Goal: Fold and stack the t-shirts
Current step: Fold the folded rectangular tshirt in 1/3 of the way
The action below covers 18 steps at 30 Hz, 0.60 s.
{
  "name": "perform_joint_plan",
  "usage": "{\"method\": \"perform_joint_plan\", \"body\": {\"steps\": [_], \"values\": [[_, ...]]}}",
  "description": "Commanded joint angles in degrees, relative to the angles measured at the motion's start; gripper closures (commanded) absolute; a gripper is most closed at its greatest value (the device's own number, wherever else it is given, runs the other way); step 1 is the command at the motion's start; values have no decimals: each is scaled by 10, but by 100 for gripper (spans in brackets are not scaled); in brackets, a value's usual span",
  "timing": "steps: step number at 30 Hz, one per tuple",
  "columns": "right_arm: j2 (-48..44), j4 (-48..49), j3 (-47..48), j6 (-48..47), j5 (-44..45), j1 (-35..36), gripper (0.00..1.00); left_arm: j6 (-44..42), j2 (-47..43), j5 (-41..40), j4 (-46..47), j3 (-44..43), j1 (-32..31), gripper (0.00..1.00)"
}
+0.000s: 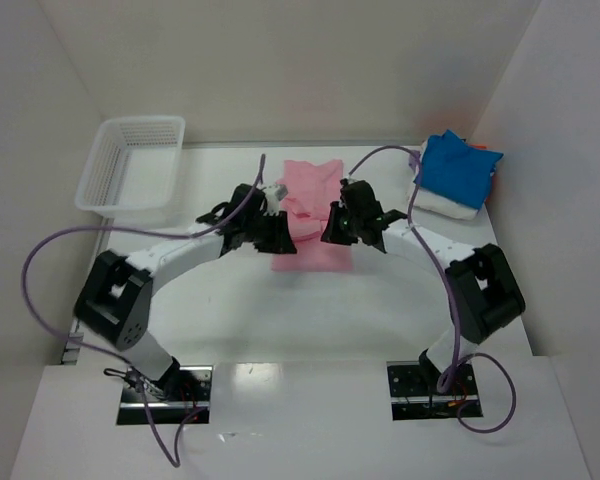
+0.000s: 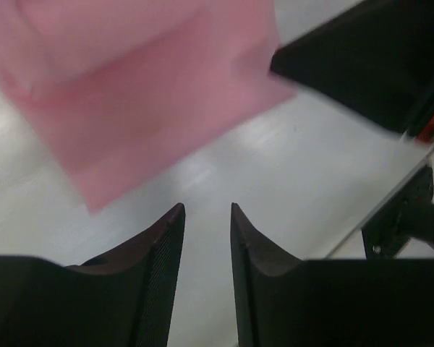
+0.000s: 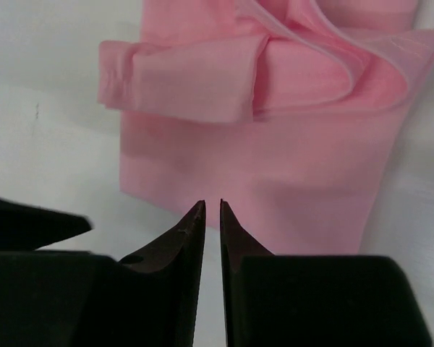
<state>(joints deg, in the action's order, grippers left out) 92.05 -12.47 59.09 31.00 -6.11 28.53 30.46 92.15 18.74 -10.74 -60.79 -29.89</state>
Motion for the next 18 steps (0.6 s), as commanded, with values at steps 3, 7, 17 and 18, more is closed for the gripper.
{"method": "perform_joint_plan", "body": {"steps": [3,7,17,18], "values": [[93,24,36,-17,46,6,80,9,153,-9,53,-87,-2,61],[126,23,60,-22,51,6,80,3,178,-9,48,-106,-2,61],[170,23,108,-23,84,1,79,-7,220,-78,21,-168,4,55],[170,23,109,-27,85,0,78,-12,227,-86,16,-176,4,54]]}}
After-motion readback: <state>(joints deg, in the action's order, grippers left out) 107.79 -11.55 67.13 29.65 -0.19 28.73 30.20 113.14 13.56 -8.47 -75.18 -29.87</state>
